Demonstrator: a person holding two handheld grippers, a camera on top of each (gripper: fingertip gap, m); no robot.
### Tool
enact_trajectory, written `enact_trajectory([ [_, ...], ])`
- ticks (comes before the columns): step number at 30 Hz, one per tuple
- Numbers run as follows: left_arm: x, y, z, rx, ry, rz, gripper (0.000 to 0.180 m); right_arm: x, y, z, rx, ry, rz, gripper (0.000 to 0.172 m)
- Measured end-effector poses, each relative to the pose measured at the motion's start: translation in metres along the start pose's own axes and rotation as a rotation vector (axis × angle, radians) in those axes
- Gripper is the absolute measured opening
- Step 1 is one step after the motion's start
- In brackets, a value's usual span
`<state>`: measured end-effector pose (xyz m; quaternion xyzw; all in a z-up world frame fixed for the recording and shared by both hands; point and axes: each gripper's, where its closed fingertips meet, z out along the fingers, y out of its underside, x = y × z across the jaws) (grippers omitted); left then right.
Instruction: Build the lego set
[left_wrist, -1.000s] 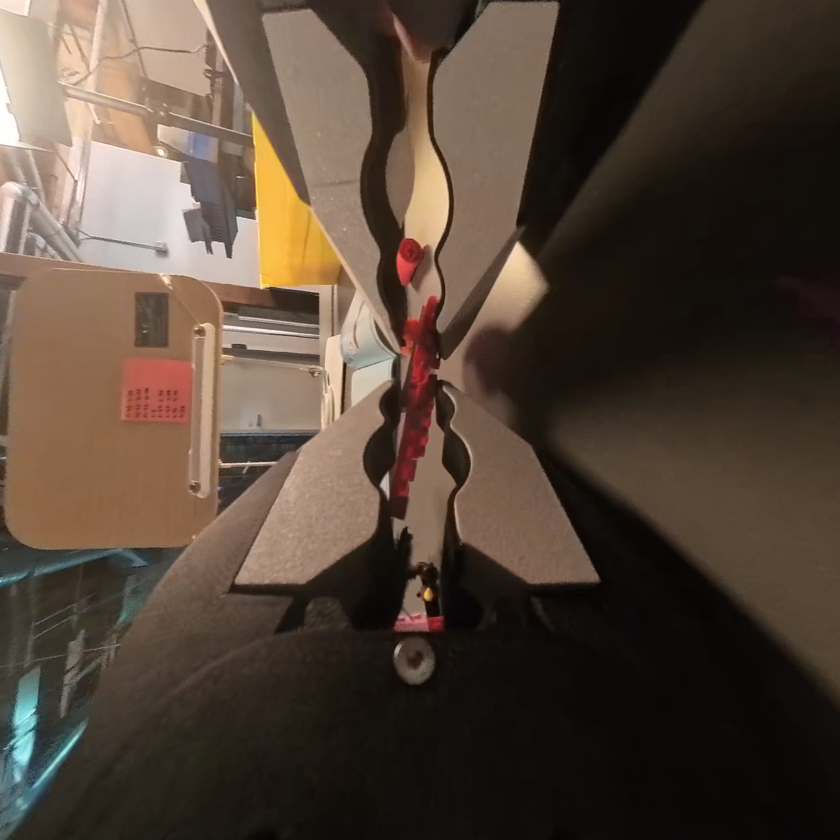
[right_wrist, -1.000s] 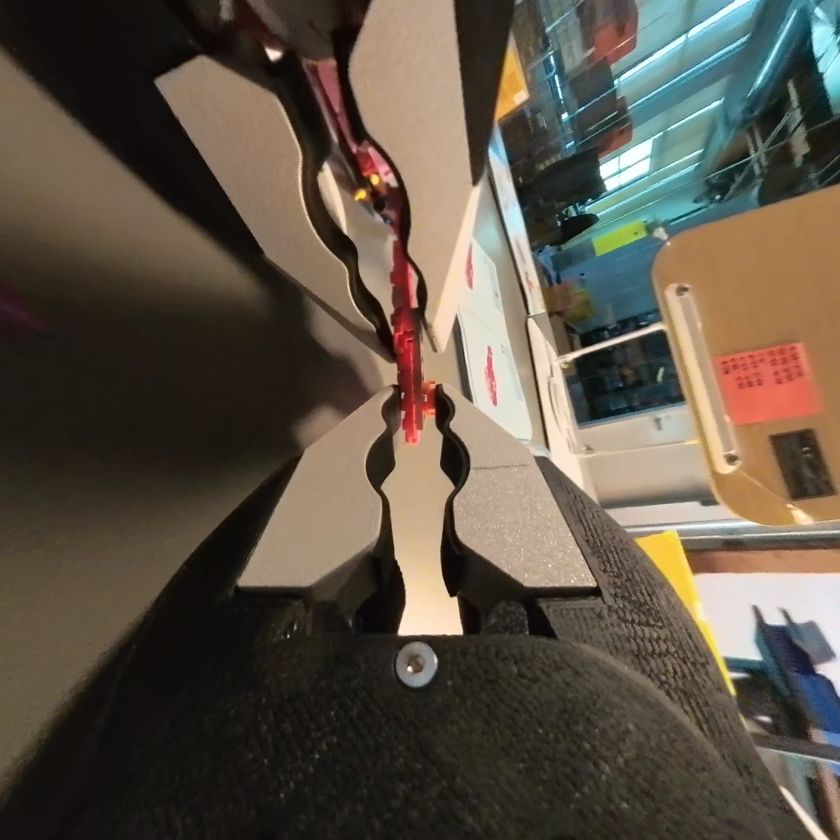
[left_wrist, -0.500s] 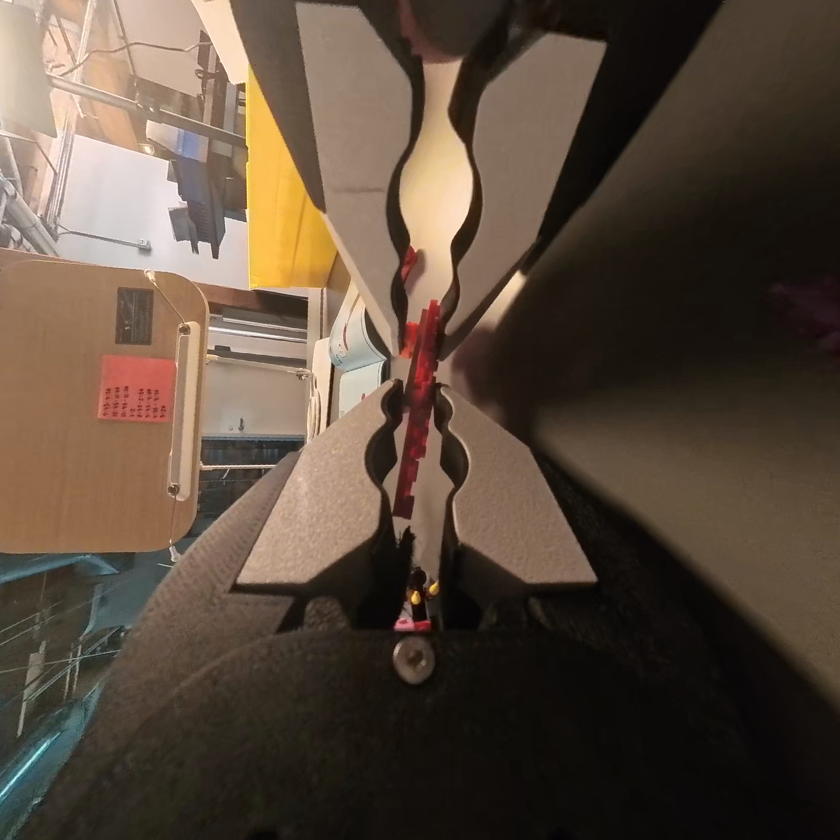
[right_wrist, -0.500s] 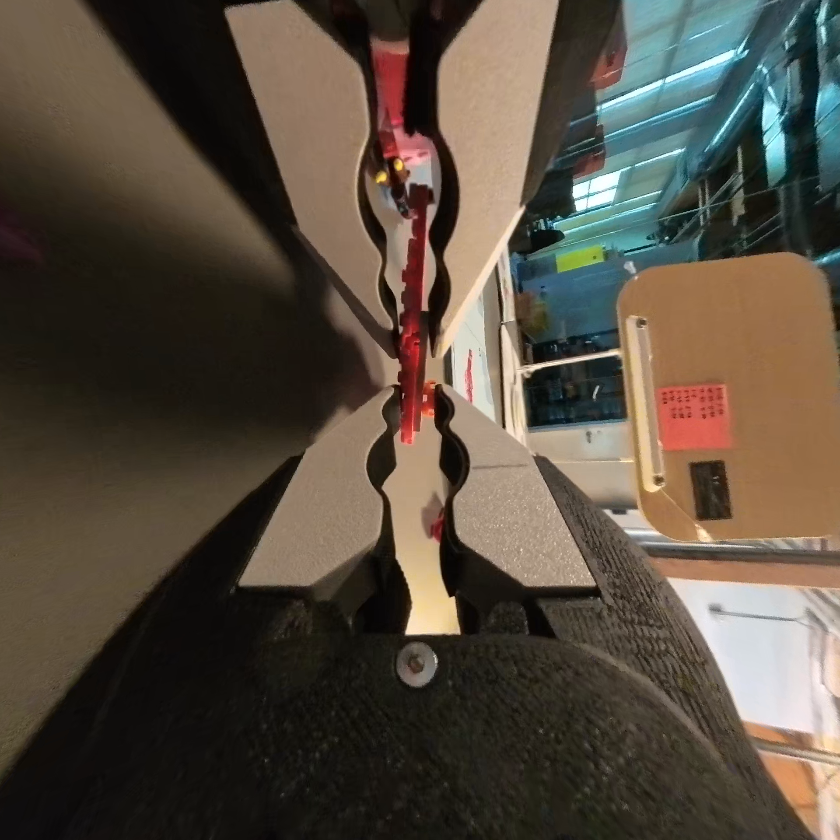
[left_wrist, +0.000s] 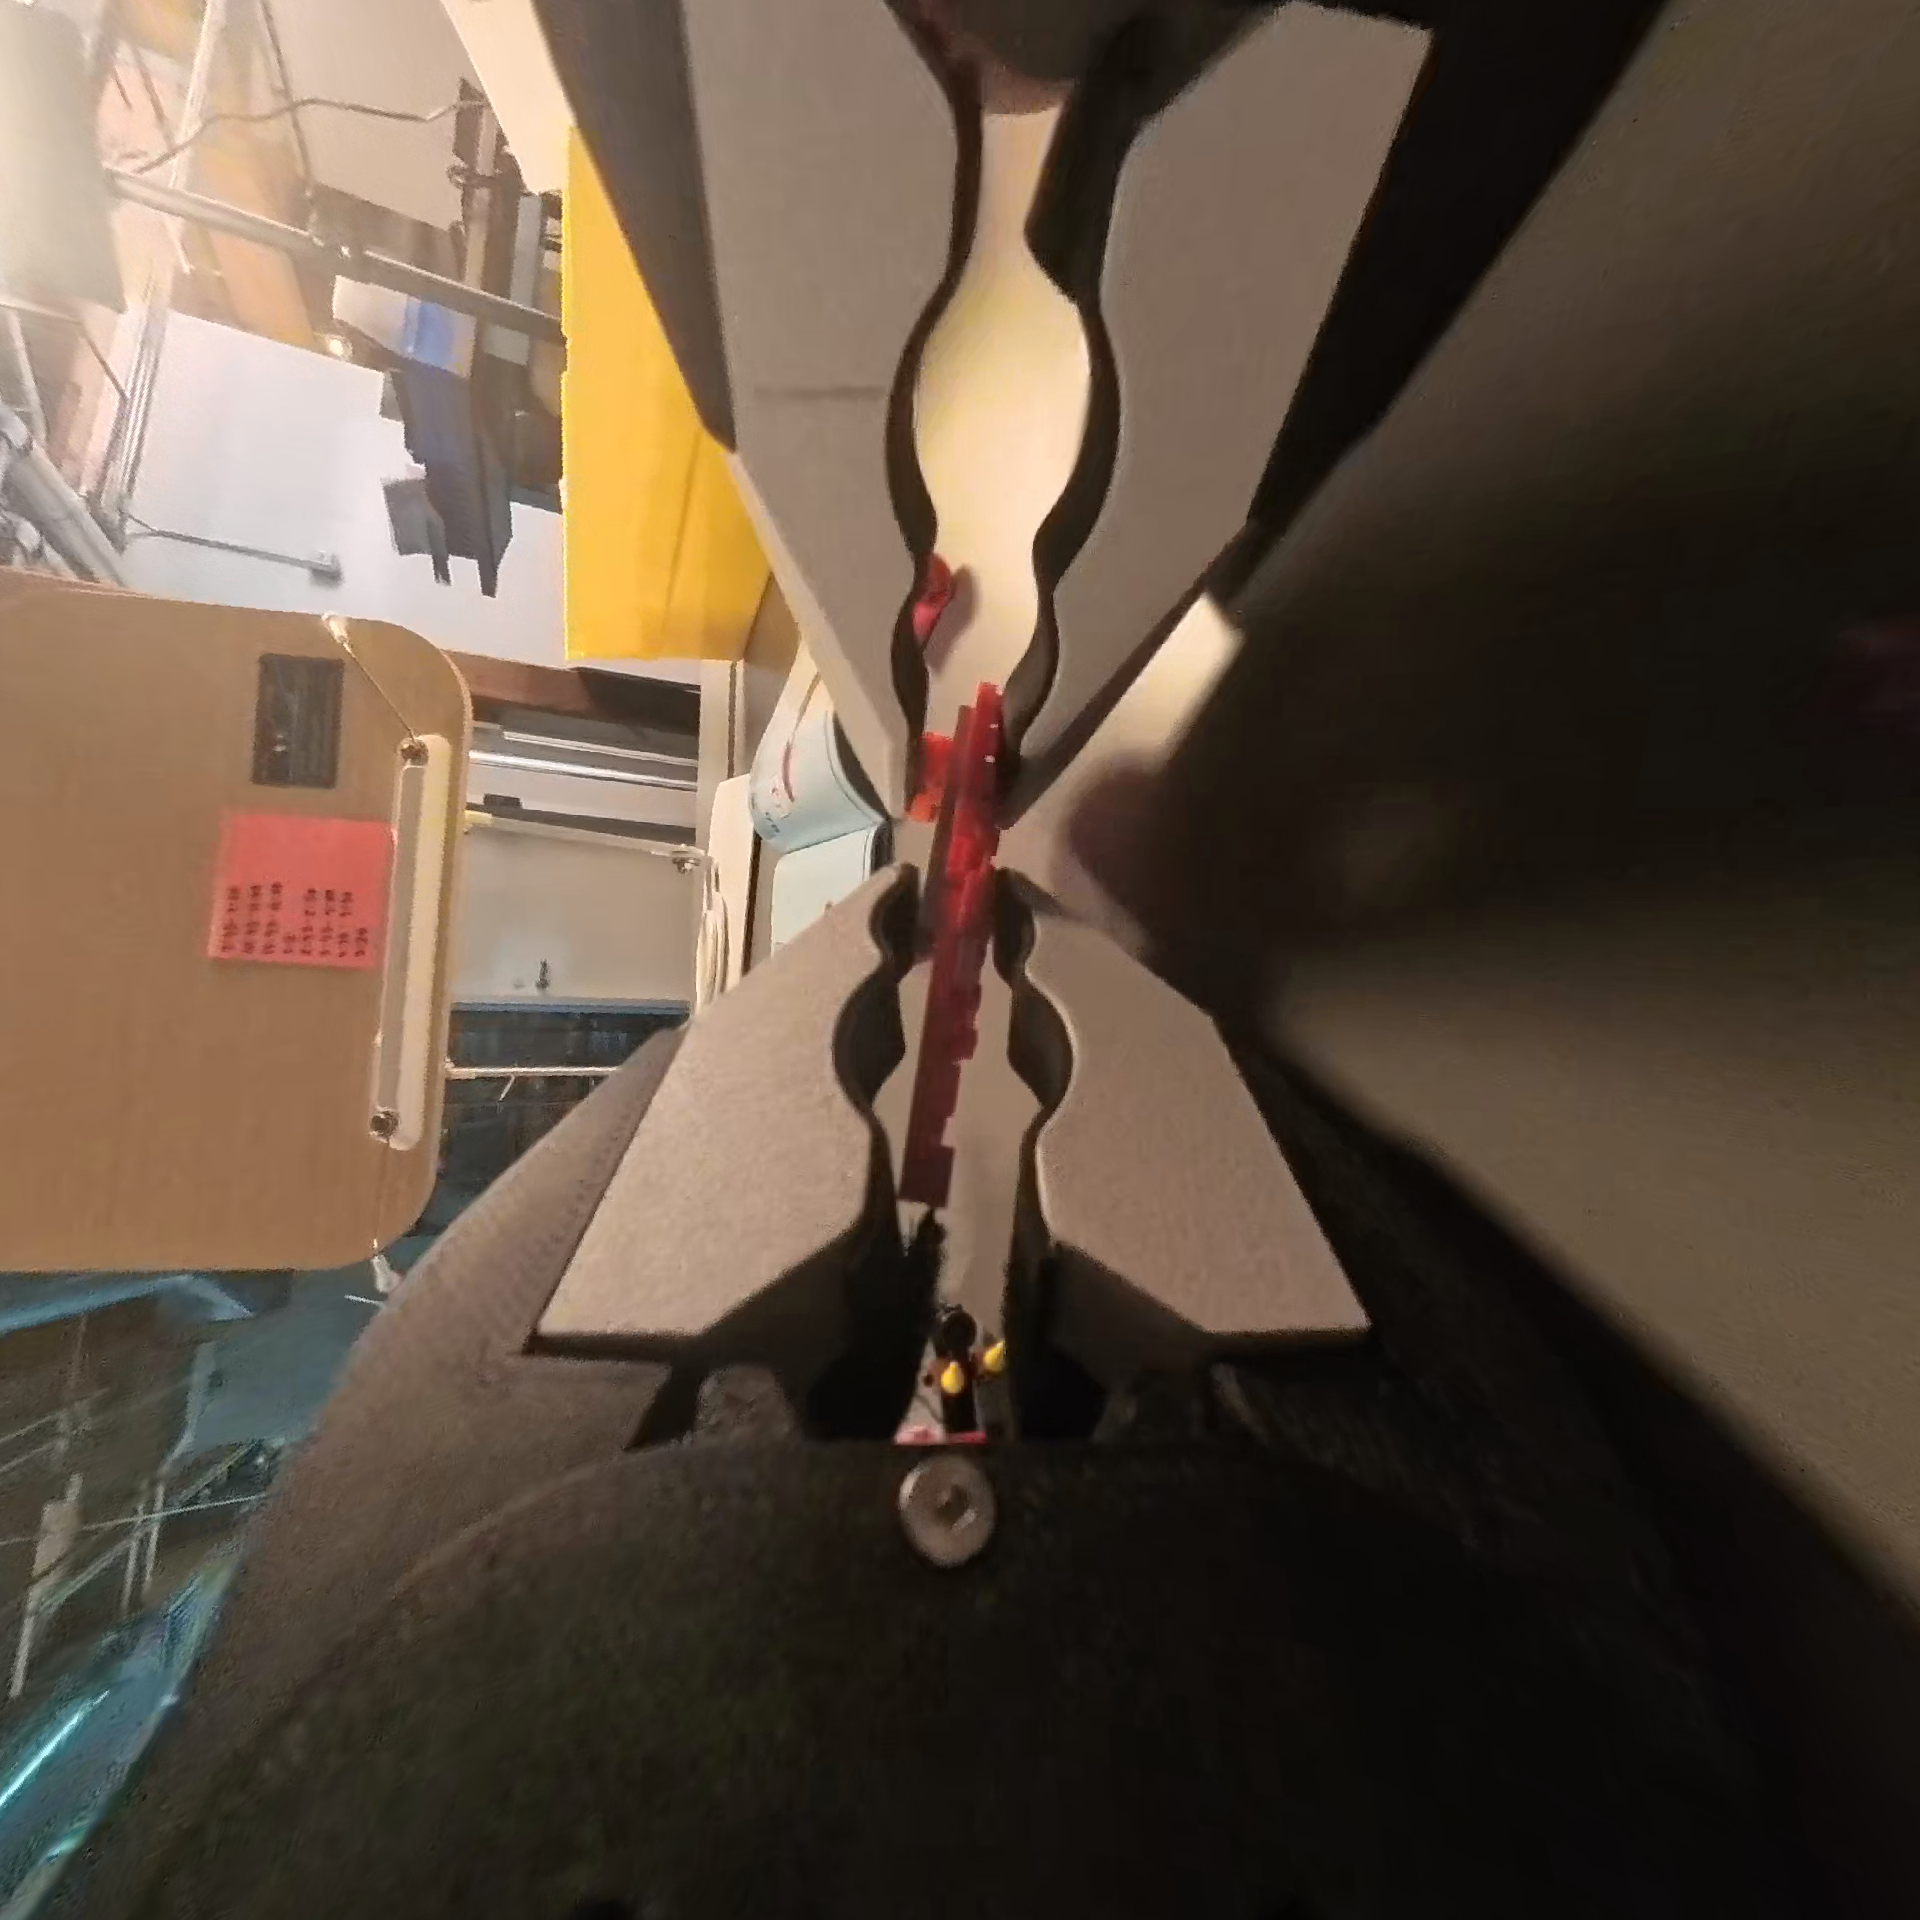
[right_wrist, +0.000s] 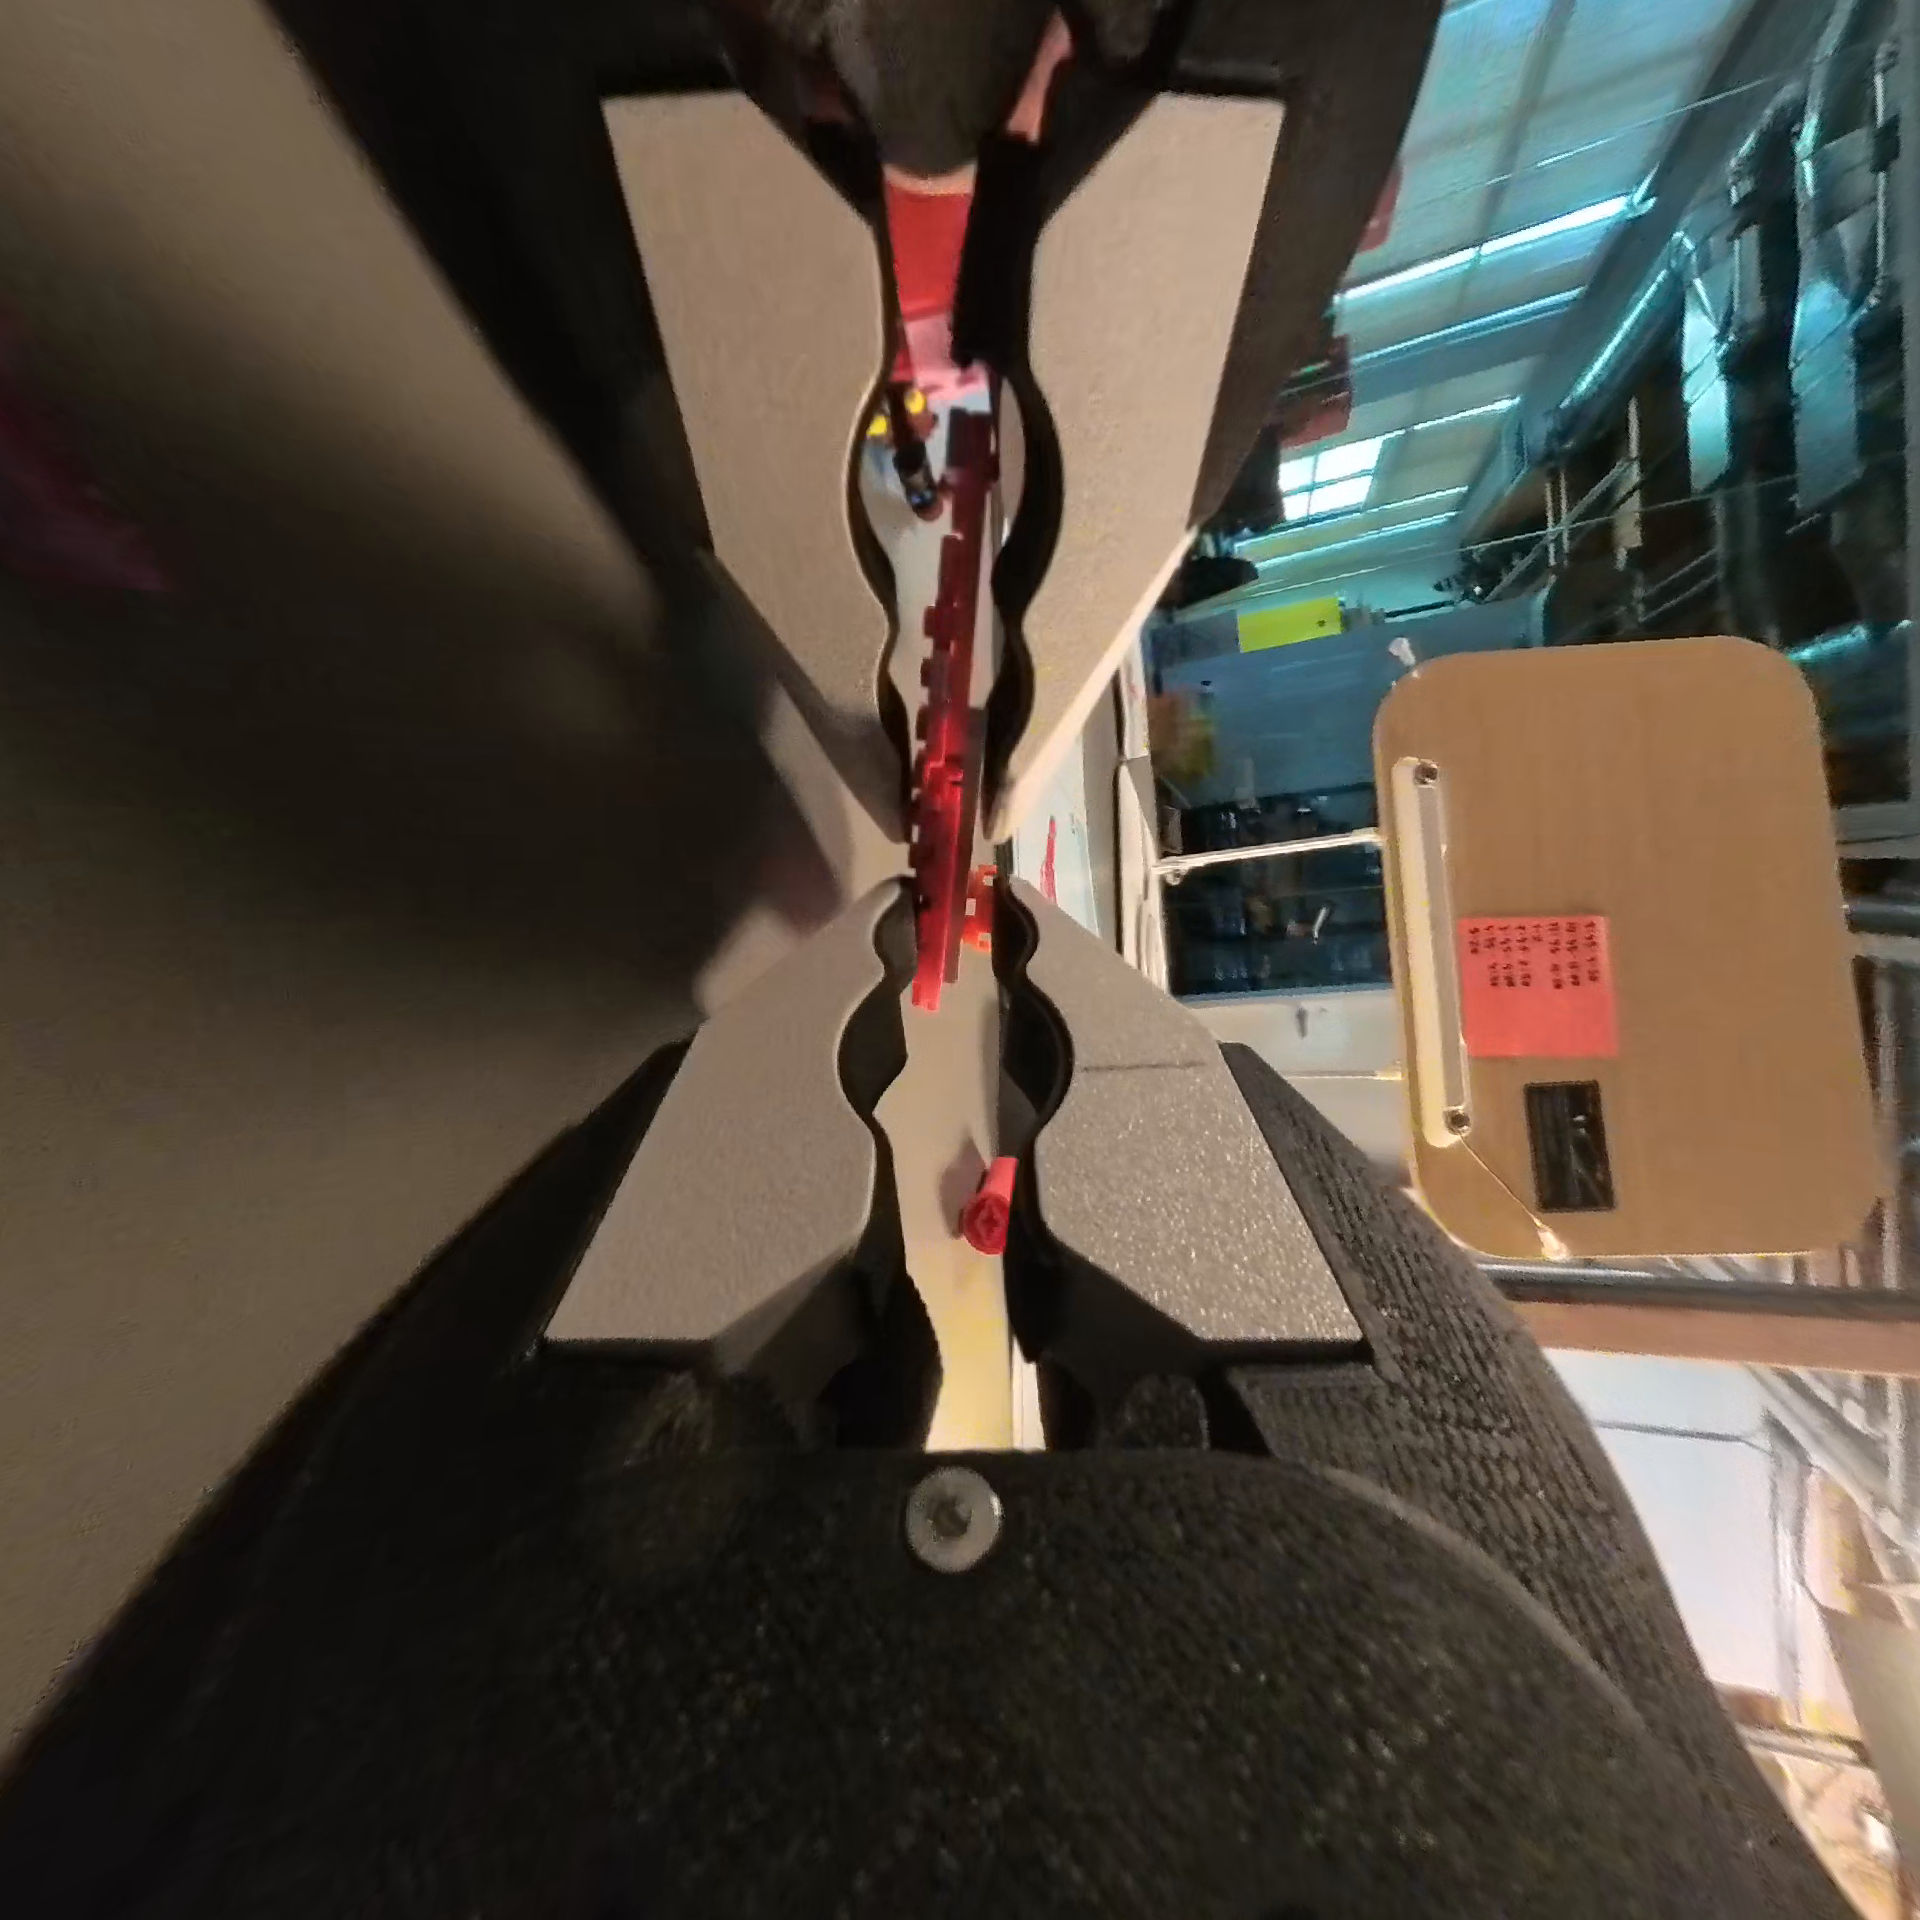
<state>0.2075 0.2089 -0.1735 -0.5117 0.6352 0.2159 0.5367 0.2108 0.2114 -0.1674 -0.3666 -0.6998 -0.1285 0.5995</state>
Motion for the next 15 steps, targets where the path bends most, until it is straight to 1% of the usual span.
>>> enact_trajectory([
  [3, -0.0007, 0.0008, -0.0002, -0.018, 0.007, -0.004, 0.012, 0.0011, 0.0, 0.0013, -0.008, 0.017, -0.027, 0.011],
  [8, -0.0018, 0.0003, -0.0013, -0.041, 0.006, 0.01, 0.011, 0.0029, -0.0011, 0.0024, -0.038, 0.072, -0.166, 0.012],
  [11, -0.0027, -0.0006, -0.0021, -0.044, 0.005, 0.027, 0.011, 0.0032, -0.0024, 0.0023, -0.035, 0.079, -0.192, 0.012],
  [15, -0.0002, 0.0006, -0.0003, -0.059, 0.017, 0.056, 0.01, 0.0007, -0.0019, 0.004, -0.045, 0.049, -0.209, 0.012],
])
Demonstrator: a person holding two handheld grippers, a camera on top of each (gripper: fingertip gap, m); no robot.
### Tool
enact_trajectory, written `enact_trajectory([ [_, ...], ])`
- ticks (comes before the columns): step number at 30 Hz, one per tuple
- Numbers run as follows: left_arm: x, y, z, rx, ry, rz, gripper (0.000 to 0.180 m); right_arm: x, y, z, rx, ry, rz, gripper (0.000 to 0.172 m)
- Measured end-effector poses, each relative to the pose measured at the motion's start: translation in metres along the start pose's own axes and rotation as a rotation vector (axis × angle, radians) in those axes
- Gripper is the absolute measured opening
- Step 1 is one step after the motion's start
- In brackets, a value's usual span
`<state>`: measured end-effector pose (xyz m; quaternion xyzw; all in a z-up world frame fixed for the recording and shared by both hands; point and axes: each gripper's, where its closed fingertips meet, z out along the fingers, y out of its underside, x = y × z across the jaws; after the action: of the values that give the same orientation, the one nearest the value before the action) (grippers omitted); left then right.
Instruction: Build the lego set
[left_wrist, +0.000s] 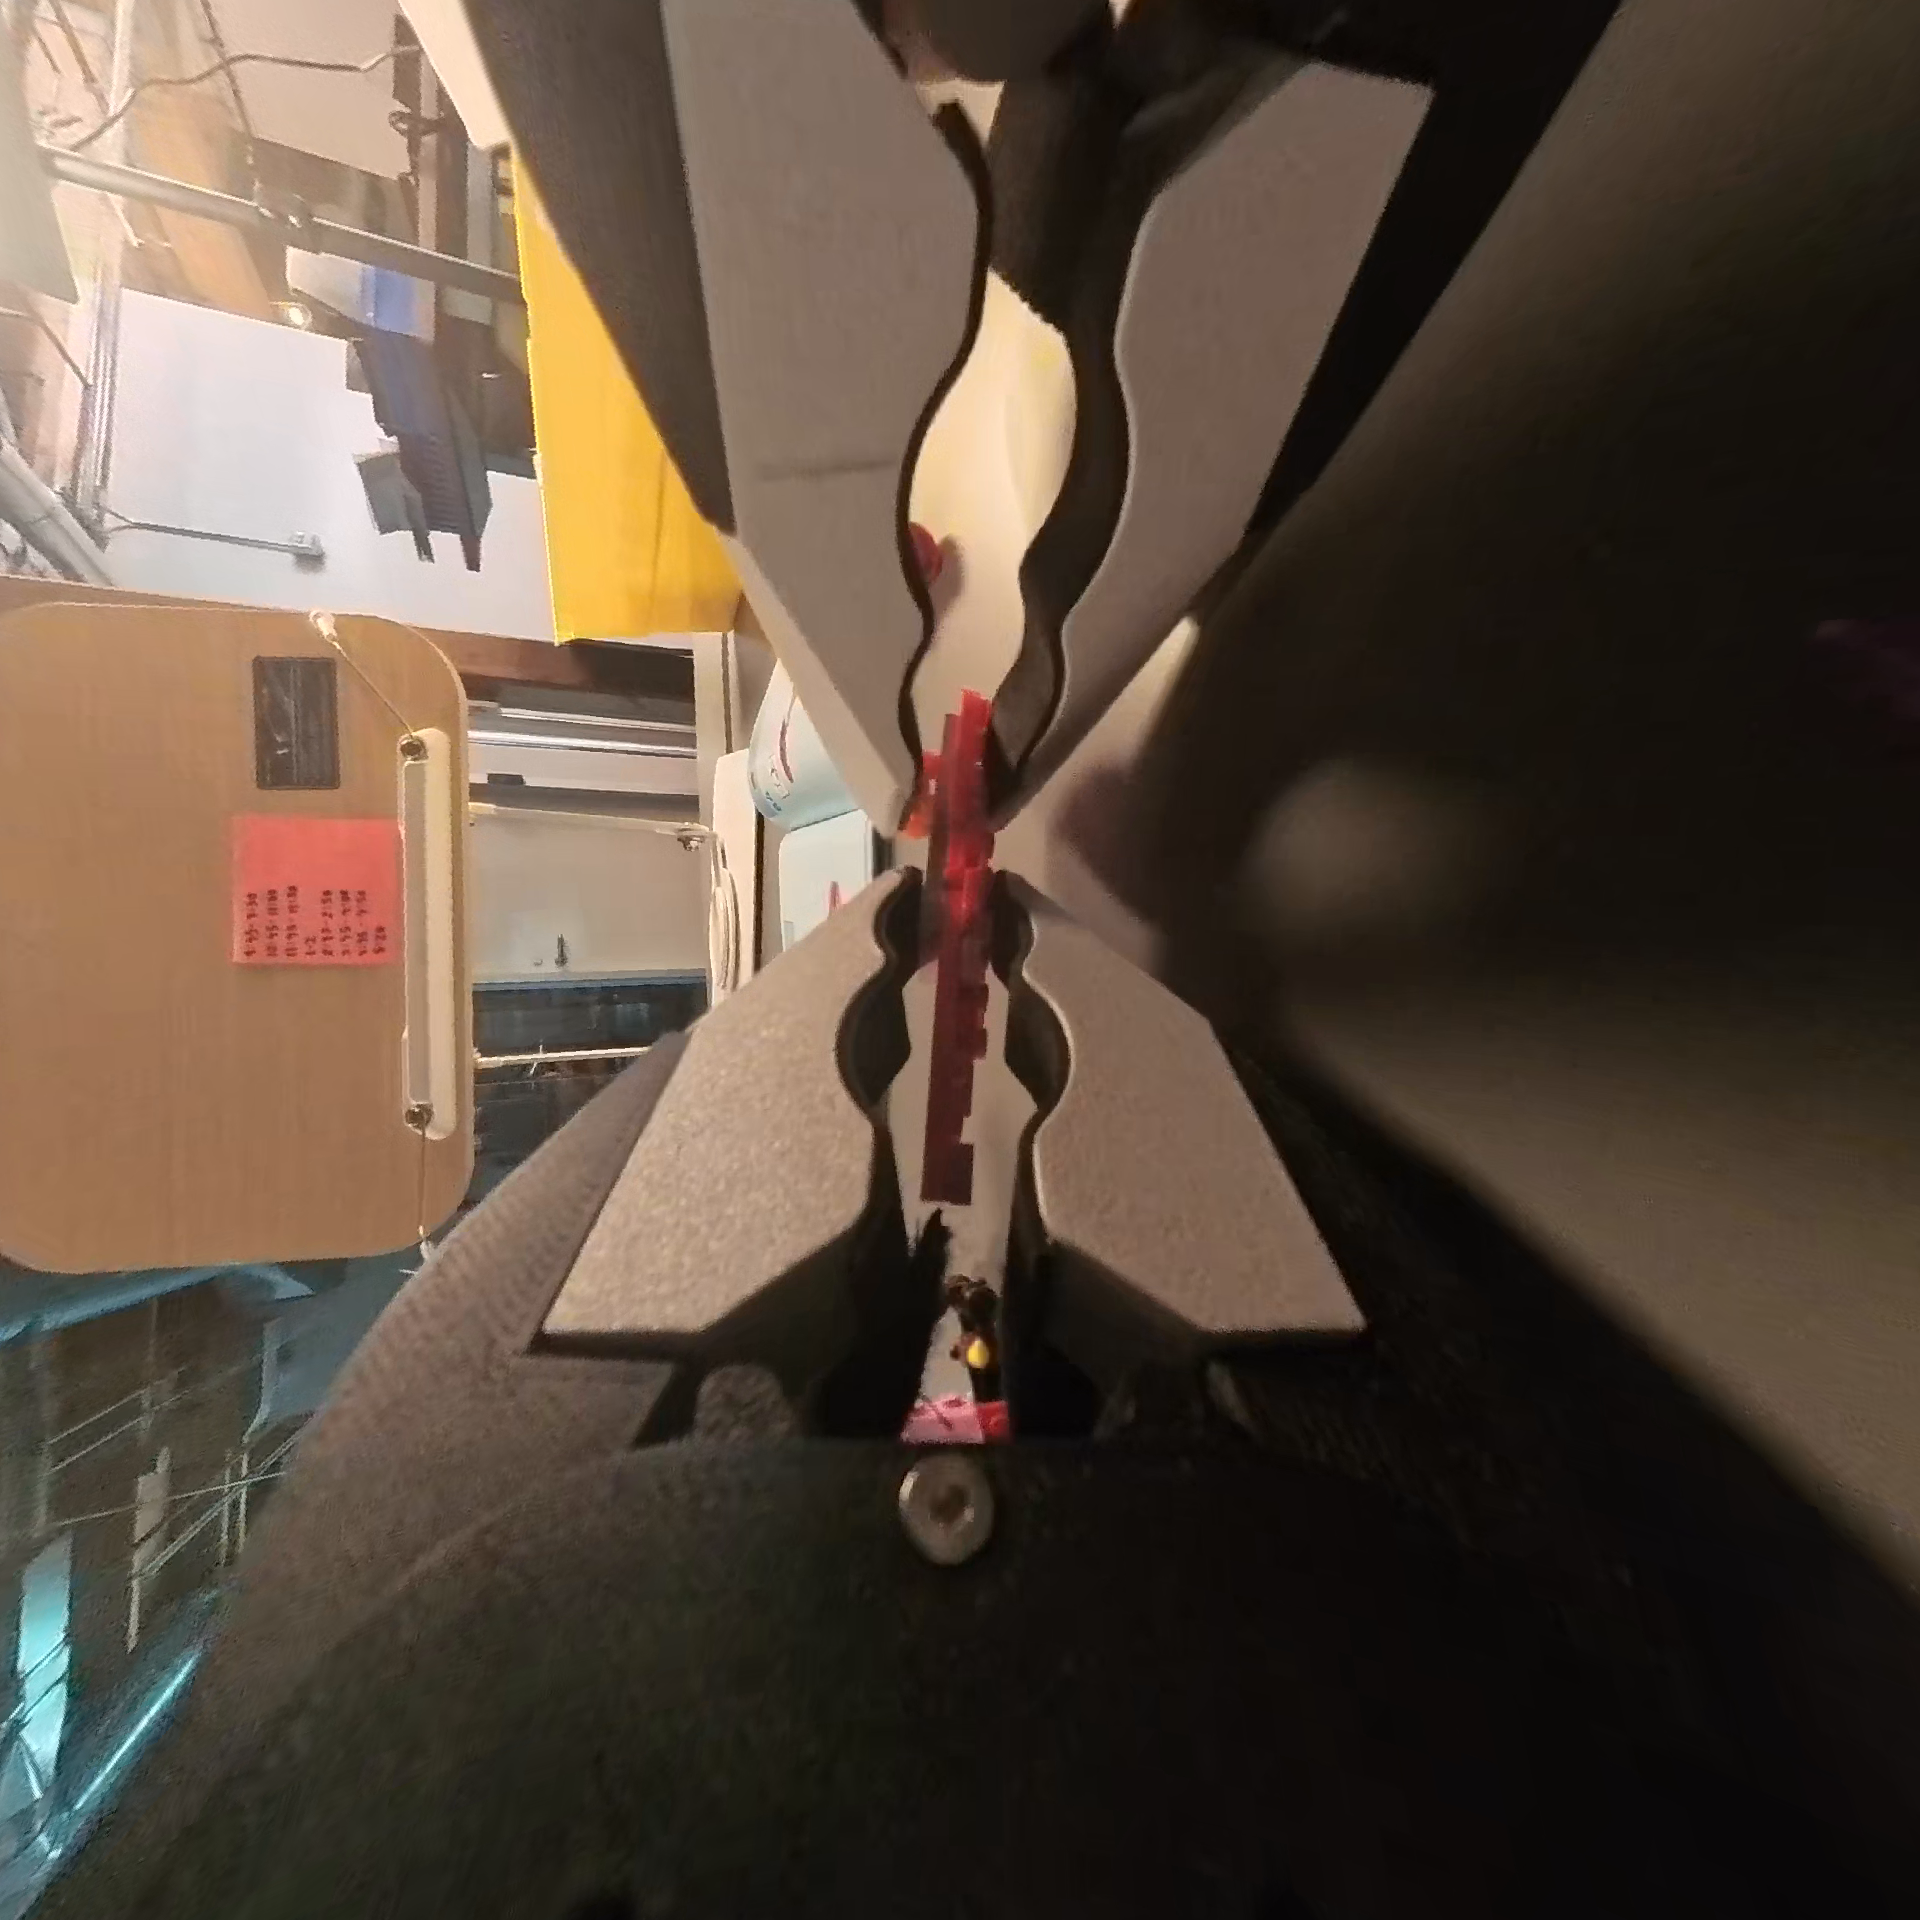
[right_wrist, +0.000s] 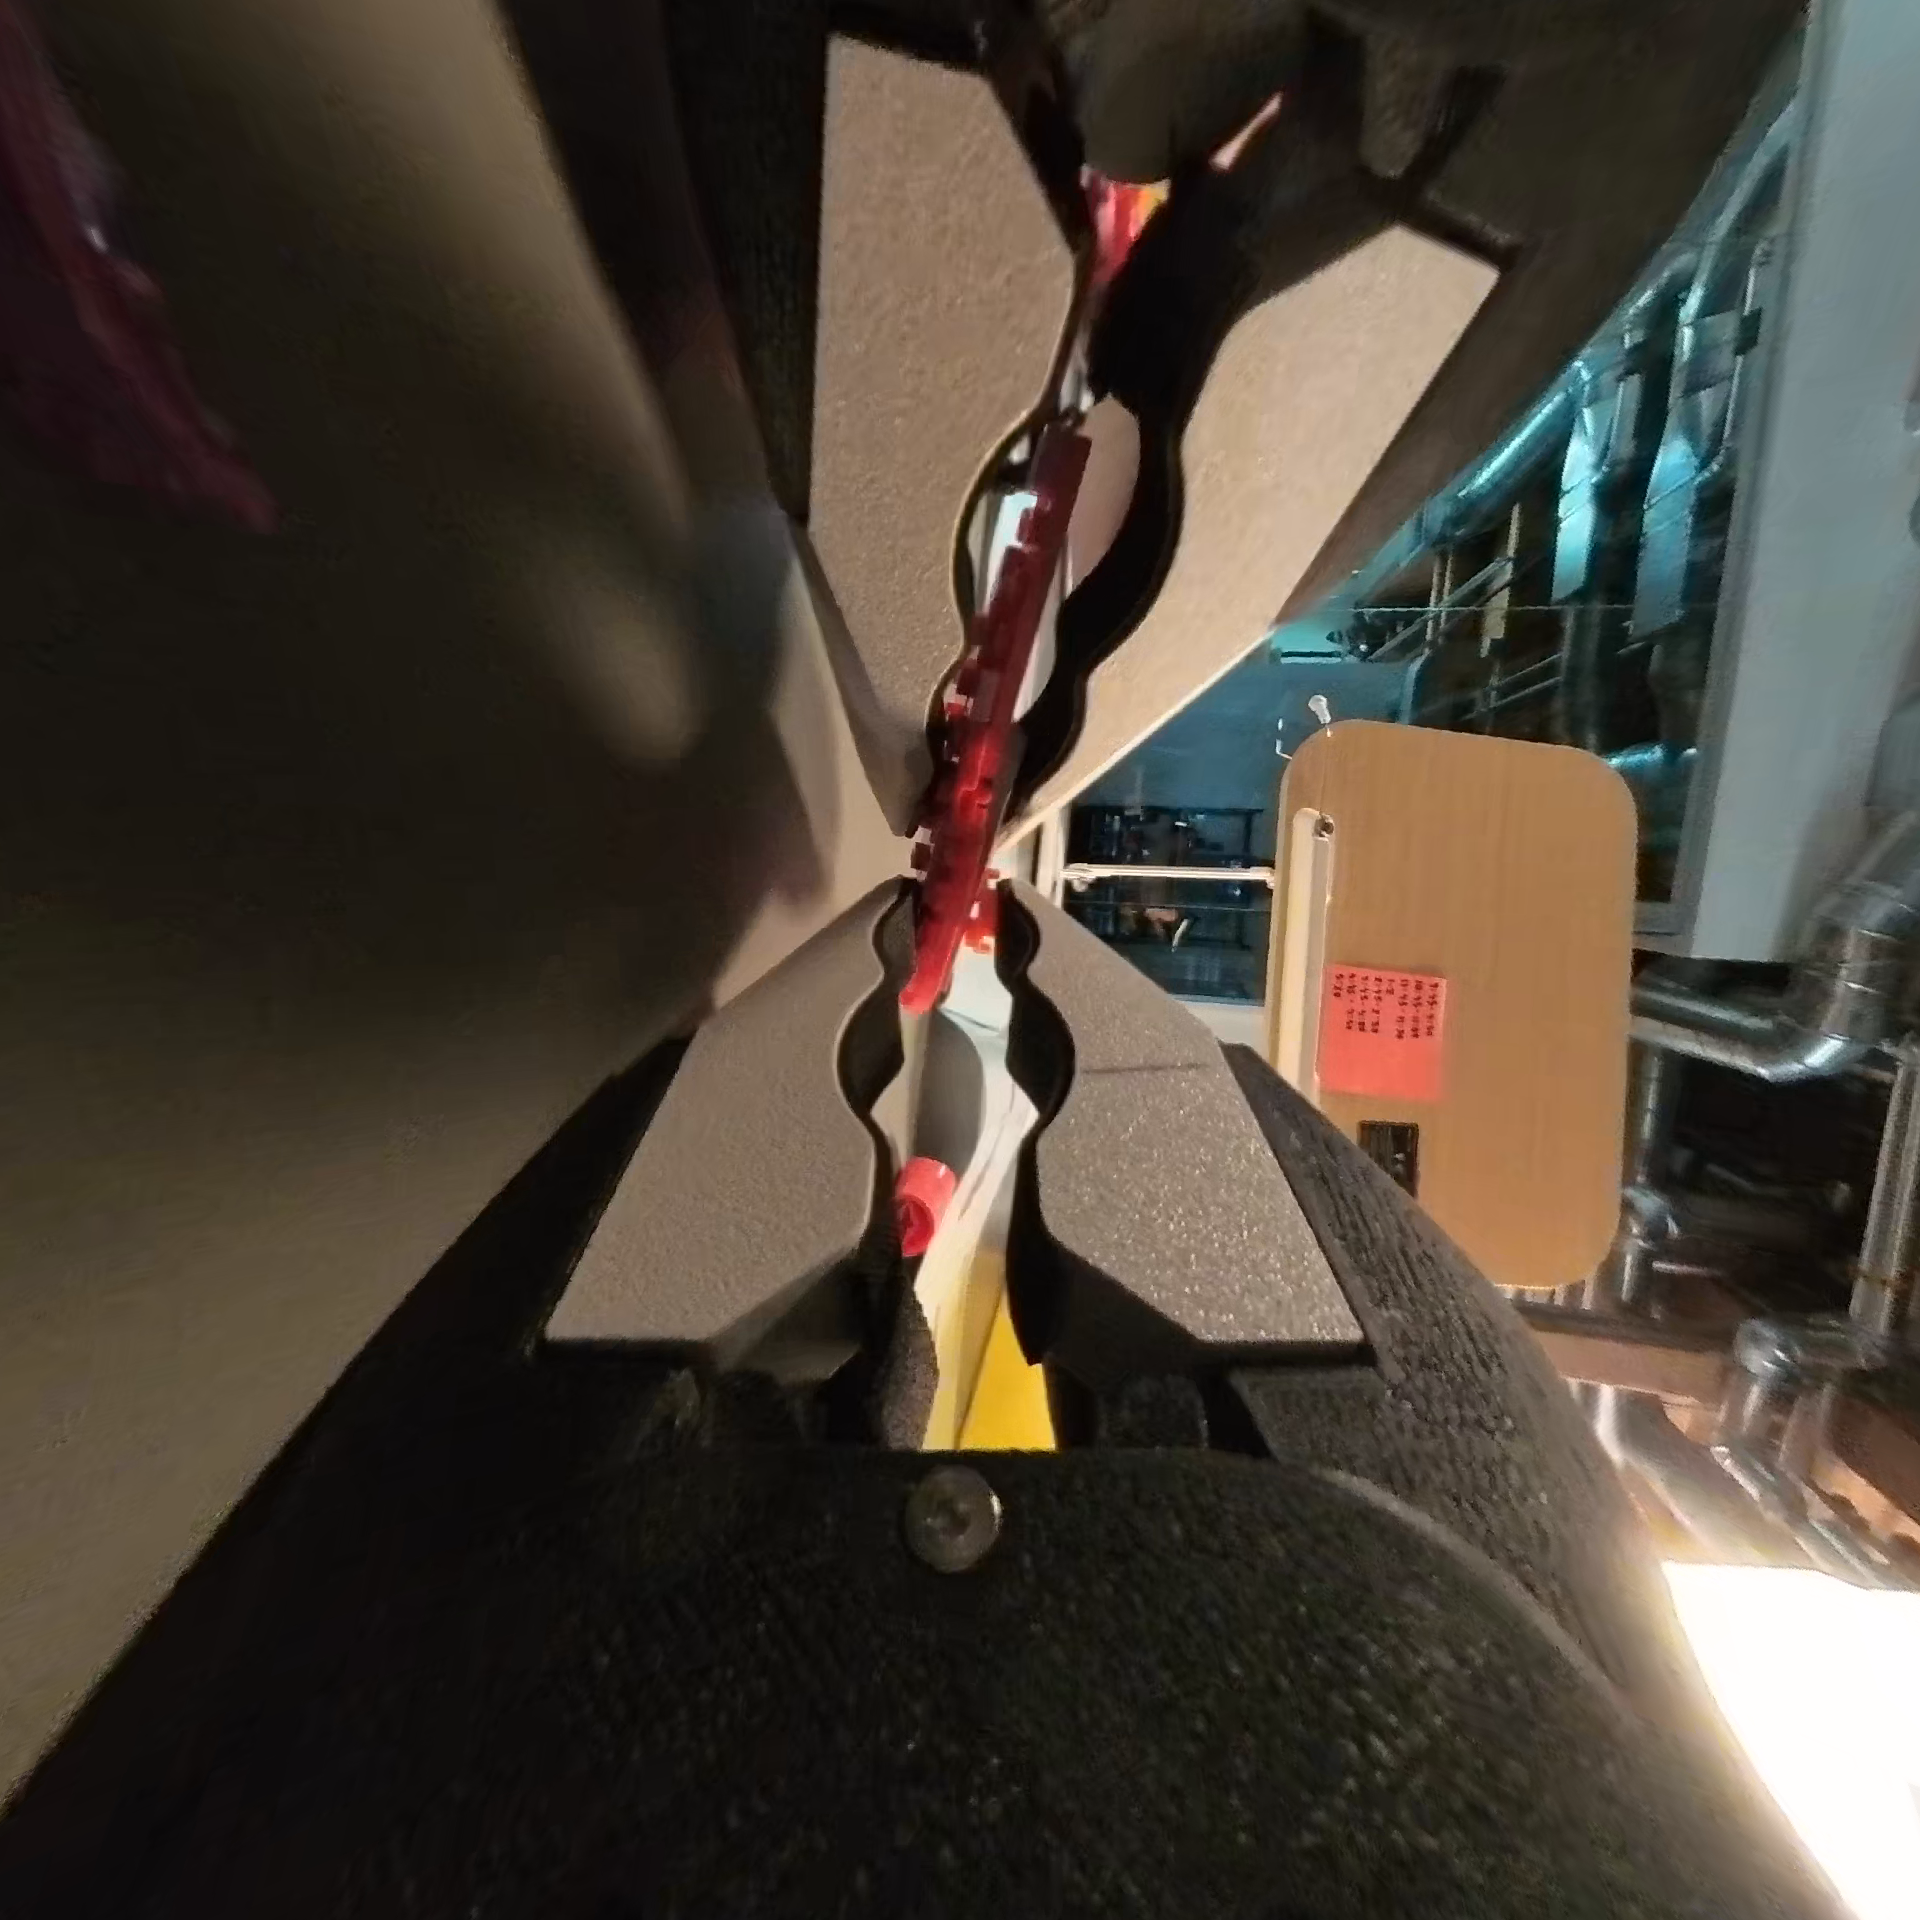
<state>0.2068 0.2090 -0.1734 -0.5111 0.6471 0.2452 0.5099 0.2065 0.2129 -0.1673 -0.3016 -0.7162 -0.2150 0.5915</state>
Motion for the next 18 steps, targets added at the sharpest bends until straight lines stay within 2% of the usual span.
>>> enact_trajectory([
  [7, -0.004, -0.004, 0.0, 0.024, -0.024, 0.022, 0.01, 0.001, -0.001, -0.001, -0.003, 0.0, 0.013, 0.011],
  [11, -0.007, -0.012, -0.009, 0.16, 0.003, -0.028, 0.01, 0.008, -0.007, -0.009, 0.102, 0.006, 0.143, 0.012],
  [18, -0.006, -0.021, -0.017, 0.329, 0.068, -0.082, 0.01, 0.011, -0.018, -0.018, 0.23, -0.037, 0.225, 0.011],
])
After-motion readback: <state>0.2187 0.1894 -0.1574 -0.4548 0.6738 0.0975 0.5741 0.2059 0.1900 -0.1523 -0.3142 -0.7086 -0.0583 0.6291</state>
